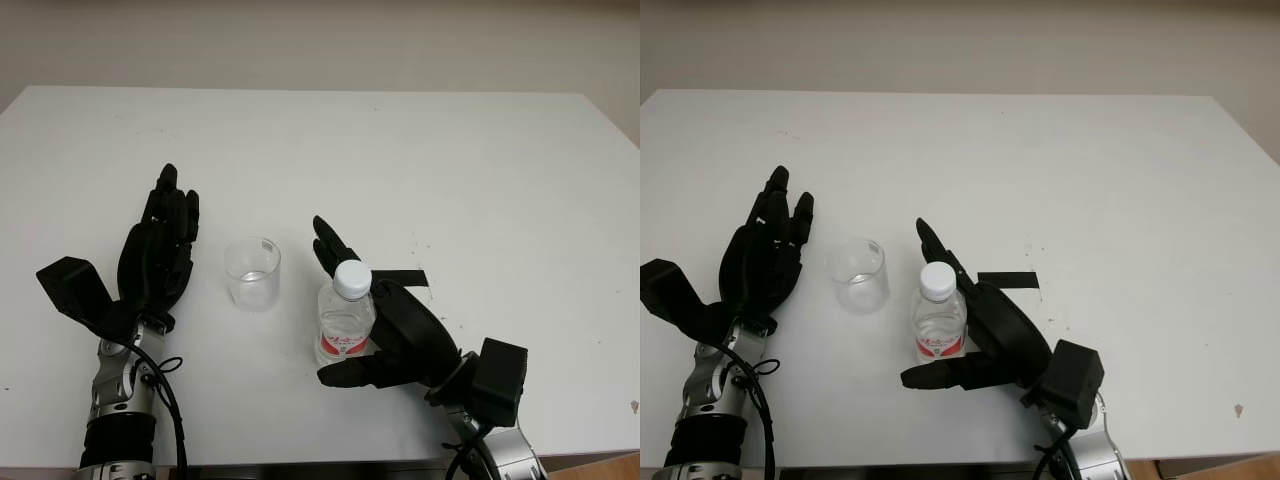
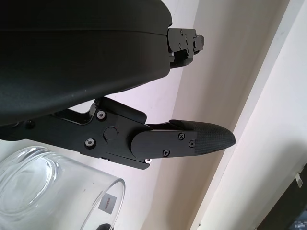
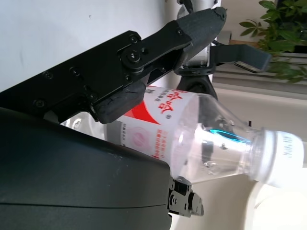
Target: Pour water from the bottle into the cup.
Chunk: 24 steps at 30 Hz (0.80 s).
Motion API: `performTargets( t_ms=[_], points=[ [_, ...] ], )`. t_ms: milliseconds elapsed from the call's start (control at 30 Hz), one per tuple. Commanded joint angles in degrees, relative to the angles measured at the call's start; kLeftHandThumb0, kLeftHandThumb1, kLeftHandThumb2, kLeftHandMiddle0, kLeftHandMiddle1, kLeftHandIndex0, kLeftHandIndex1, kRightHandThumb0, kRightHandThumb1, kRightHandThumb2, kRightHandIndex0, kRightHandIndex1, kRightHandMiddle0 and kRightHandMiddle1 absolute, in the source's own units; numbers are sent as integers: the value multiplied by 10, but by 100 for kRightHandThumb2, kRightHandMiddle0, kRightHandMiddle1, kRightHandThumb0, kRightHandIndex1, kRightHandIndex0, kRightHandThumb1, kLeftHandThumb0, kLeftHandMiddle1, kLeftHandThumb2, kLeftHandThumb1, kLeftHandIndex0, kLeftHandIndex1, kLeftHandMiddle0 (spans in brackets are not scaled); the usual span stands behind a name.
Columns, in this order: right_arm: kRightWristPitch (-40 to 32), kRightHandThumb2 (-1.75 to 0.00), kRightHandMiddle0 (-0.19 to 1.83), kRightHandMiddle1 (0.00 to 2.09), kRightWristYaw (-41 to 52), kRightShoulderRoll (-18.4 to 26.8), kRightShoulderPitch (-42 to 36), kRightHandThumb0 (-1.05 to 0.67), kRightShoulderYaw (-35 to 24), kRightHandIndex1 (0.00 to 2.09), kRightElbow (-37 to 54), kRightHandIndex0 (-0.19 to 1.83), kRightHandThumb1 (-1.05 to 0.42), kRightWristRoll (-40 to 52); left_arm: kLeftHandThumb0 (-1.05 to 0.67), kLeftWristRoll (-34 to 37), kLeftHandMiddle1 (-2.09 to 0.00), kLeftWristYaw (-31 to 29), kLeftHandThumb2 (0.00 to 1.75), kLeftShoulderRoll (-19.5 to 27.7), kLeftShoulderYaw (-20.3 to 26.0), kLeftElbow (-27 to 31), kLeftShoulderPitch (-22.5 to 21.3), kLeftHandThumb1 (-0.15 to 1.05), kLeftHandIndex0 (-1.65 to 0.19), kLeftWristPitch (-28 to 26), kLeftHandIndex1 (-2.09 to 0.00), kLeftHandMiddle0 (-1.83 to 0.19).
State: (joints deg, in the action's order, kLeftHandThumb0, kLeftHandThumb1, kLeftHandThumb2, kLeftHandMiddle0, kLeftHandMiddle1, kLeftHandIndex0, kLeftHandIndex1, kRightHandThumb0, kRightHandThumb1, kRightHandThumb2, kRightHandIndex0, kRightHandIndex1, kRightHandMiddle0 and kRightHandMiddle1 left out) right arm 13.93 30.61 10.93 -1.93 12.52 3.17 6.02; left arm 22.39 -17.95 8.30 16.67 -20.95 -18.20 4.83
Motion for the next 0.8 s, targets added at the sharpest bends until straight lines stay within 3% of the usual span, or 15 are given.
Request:
performTargets(
  t_ms=[0, 33, 67, 133, 200, 400, 600, 767],
  points=[
    [14, -5, 9, 97, -1, -5, 7, -80, -3, 98, 10, 8, -85, 7, -70, 1, -5, -2, 39, -2, 1, -2, -11, 105, 6, 8, -5, 7],
    [17, -5, 5, 126, -9, -5, 7, -78, -3, 127, 12, 6, -85, -2, -70, 0, -5, -1, 38, -3, 0, -2, -11, 105, 6, 9, -5, 7],
    [19, -7, 31, 167, -20, -4, 6, -70, -2, 172, 18, 37, -91, -17, -70, 0, -6, -1, 38, -3, 0, -3, -11, 105, 5, 10, -6, 7],
    [9, -8, 62, 197, -35, 3, 1, -62, 1, 200, 38, 80, -99, -40, -70, 0, -6, -2, 38, -3, 1, -5, -11, 105, 6, 13, -5, 7],
    [5, -13, 91, 207, -38, 8, -3, -56, 2, 207, 48, 111, -103, -45, -70, -1, -5, -1, 39, -3, 0, -5, -11, 105, 6, 14, -5, 7],
    [6, -19, 123, 209, -26, 21, -11, -50, 3, 209, 60, 147, -105, -37, -69, -3, -5, 0, 40, -4, 0, -6, -11, 105, 6, 19, -5, 7],
    [11, -26, 125, 209, -24, 32, -10, -50, 7, 209, 66, 155, -105, -44, -69, -3, -5, -3, 41, -4, -2, -10, -13, 105, 7, 24, -5, 8],
    [24, -37, 118, 209, -59, 12, -7, -46, 0, 209, 53, 155, -105, -53, -70, -1, -5, -1, 40, -5, -2, -8, -11, 105, 7, 23, -5, 8]
  ],
)
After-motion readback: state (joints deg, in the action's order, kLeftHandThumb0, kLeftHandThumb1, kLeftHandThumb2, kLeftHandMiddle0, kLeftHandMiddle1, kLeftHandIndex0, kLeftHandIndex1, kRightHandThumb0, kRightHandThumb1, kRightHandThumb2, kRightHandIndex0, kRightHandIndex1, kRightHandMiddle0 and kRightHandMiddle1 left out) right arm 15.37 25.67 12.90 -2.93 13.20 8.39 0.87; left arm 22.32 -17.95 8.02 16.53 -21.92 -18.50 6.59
